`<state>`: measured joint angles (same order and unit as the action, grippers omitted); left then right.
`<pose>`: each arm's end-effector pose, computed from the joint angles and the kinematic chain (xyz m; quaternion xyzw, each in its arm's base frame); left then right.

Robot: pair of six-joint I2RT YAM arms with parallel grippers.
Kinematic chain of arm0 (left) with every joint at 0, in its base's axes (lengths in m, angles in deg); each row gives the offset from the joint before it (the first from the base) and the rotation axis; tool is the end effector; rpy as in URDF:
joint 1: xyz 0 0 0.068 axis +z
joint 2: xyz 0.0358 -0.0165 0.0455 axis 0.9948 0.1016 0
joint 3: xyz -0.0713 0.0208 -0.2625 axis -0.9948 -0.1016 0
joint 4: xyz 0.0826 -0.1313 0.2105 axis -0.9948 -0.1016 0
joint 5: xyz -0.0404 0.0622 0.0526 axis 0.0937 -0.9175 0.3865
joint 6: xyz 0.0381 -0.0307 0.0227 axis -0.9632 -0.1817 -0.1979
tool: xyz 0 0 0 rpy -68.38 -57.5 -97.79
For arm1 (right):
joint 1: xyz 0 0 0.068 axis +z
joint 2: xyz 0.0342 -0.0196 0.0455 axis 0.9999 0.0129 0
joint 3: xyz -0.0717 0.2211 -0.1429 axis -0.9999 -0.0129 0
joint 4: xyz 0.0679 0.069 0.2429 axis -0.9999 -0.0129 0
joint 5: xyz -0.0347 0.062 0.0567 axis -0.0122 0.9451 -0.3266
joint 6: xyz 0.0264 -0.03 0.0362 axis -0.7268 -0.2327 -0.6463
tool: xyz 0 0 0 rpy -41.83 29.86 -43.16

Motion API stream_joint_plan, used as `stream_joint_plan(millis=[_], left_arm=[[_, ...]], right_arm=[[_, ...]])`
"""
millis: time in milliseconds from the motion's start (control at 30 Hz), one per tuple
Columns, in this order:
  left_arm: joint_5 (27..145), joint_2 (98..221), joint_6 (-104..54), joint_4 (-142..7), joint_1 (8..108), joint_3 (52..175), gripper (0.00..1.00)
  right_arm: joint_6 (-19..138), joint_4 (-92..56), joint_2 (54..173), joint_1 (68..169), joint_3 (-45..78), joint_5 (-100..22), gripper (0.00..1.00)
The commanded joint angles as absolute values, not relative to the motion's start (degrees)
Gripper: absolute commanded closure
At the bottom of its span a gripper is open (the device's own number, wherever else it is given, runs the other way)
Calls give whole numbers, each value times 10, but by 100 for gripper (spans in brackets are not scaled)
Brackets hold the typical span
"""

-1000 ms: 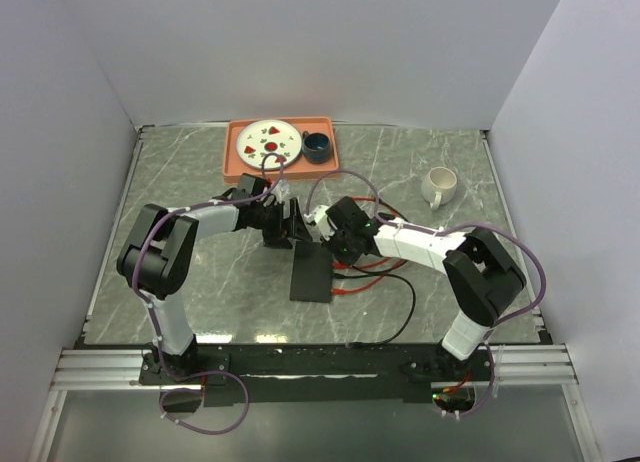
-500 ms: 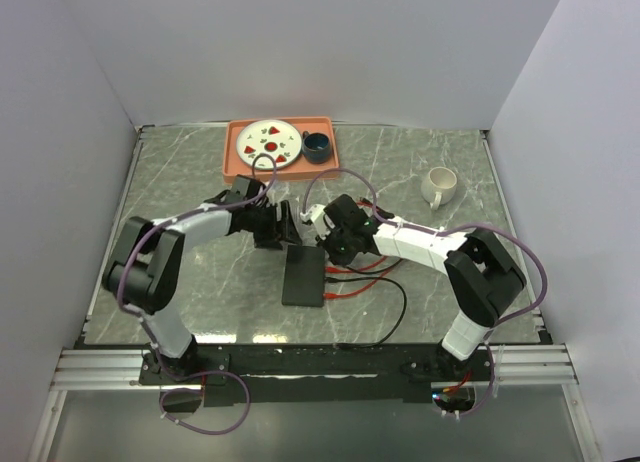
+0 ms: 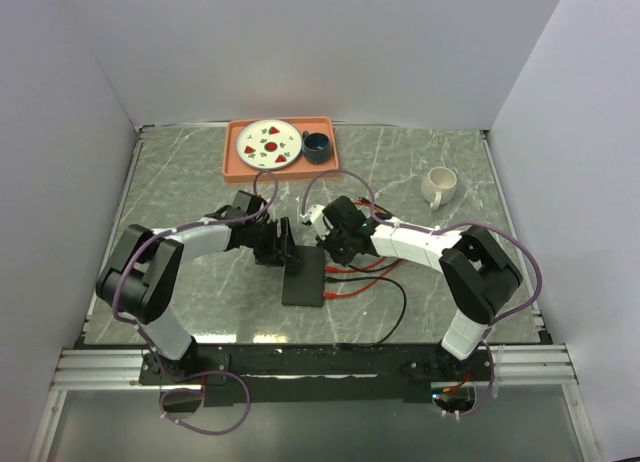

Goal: Insert the plug into the switch port

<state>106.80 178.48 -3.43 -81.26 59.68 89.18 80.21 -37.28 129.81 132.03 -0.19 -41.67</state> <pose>0.2742 -0.1439 0.1513 0.0030 0.9324 -0.3410 0.1196 0.2473 0.2332 0.1786 -0.4688 0.8388 0.1098 0.2542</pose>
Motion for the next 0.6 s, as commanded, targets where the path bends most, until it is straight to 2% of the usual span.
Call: stream_joint_plan(millis=[0,100,267,567], left_arm=[[1049,1823,-43,-789,589,928,31],[1060,1857,-53,-789,586,964,38],[1061,1910,-63,-799,582,1020,44],[1057,1932,-70,-801,581,1033,47]], right_arm=[[811,-357,1302,1325,27,-430,100],[810,-358,1296,1326,20,-438,100],[809,-359,1282,1326,7,-440,100],[804,-345,1274,1325,-5,-445,100]])
